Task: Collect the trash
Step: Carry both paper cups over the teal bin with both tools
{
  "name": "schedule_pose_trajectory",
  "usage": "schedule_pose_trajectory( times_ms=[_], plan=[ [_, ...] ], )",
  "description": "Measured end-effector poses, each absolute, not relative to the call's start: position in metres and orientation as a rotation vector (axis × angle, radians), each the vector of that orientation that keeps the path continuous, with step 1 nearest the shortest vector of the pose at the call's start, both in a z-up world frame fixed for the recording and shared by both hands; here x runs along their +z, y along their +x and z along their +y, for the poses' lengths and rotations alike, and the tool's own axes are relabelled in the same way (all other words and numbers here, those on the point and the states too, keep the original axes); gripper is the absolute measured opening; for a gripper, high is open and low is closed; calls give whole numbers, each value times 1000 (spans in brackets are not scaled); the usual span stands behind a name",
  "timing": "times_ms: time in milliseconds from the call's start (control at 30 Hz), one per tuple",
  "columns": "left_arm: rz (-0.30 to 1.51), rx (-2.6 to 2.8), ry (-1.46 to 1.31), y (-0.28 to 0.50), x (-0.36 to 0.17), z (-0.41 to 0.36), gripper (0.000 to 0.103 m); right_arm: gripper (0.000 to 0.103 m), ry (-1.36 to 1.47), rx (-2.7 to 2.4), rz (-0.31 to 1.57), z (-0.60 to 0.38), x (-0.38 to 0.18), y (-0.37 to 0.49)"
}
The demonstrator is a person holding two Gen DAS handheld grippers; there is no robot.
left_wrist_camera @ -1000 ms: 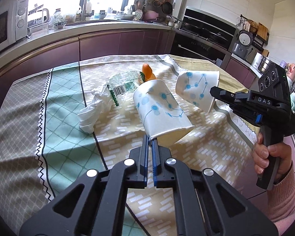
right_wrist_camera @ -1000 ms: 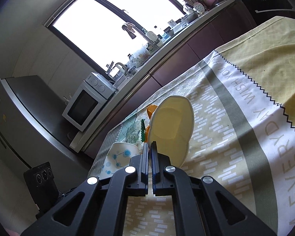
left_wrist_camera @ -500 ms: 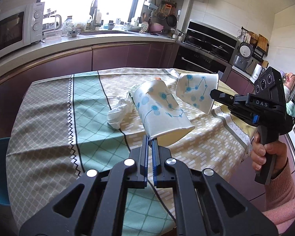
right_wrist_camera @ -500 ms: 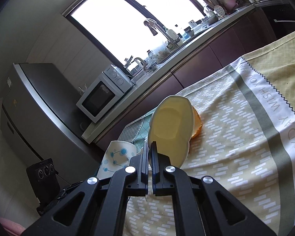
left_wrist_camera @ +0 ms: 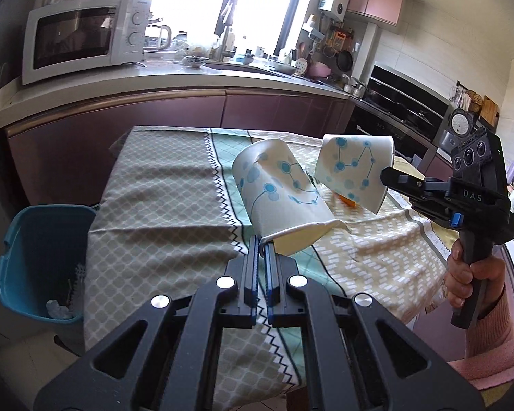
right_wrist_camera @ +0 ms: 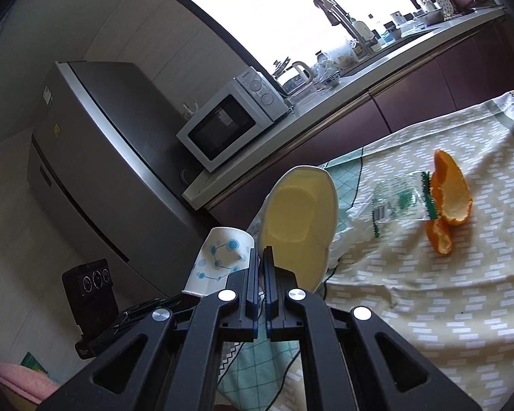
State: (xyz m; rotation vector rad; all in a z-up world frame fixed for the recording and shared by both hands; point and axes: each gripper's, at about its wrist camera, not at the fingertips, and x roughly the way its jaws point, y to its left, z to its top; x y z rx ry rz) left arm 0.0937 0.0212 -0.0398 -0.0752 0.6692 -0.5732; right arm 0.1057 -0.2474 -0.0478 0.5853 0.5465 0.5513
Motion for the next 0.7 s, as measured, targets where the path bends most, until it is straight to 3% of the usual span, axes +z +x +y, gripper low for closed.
schedule_pose_trajectory(
  times_ms=[700],
  plan=[
    [637, -192, -178, 91, -41, 199, 4, 2, 442, 838, 682, -93, -33, 183]
  ],
)
